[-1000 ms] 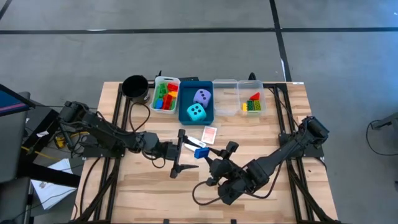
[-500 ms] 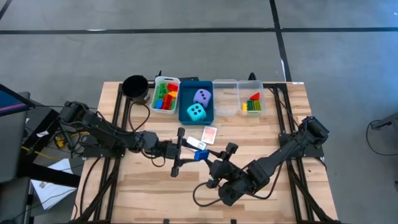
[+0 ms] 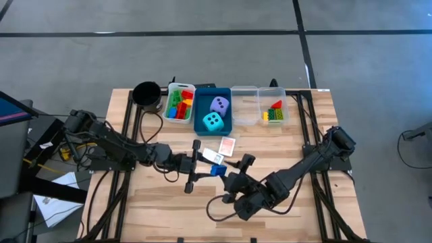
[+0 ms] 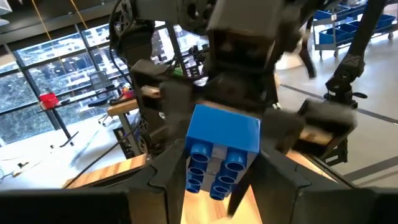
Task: Pick & Place Toys
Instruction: Put the small dark blue game piece into the right transparent bin
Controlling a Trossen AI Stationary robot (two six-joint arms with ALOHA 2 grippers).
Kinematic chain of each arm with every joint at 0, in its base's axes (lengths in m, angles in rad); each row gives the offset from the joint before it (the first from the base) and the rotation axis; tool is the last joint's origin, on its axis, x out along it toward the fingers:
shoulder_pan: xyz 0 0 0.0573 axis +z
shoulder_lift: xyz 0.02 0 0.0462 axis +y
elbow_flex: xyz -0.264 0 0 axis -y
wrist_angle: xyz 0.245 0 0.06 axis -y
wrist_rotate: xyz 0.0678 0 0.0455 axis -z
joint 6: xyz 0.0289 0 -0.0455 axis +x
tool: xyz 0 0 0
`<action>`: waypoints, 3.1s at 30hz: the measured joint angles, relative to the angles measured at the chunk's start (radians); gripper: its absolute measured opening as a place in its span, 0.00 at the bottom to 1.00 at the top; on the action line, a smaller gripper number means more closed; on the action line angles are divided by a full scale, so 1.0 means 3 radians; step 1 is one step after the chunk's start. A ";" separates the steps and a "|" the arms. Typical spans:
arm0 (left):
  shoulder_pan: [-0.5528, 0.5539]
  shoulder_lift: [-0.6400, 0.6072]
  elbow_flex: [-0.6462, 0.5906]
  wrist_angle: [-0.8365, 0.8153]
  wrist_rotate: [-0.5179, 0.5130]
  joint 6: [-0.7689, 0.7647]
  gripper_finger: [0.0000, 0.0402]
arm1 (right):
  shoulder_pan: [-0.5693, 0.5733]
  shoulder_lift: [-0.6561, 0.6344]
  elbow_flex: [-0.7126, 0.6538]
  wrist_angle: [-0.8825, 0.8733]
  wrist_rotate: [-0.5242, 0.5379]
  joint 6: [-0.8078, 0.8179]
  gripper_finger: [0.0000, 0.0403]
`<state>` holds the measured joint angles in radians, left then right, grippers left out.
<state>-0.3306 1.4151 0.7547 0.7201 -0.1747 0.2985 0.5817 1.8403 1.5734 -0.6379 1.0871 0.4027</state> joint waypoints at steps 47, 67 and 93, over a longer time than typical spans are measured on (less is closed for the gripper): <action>0.0037 -0.0612 0.0001 -0.0938 -0.1199 0.0020 0.34 | 0.0749 -0.0010 -0.1254 0.0533 0.0298 0.2045 0.93; 0.0929 -0.0769 0.0001 -0.1779 -0.2107 -0.0587 0.34 | 0.0580 -0.0010 -0.1556 0.1505 0.0309 0.1424 0.93; 0.2683 -0.0768 0.0001 -0.2468 -0.1690 -0.0771 0.34 | 0.0316 -0.0009 -0.1556 0.1504 0.0295 0.1155 0.93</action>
<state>0.4743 1.1847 0.7551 -0.0204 -0.6816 0.0670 0.6765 1.8378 1.1065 -0.1867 1.1755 0.7493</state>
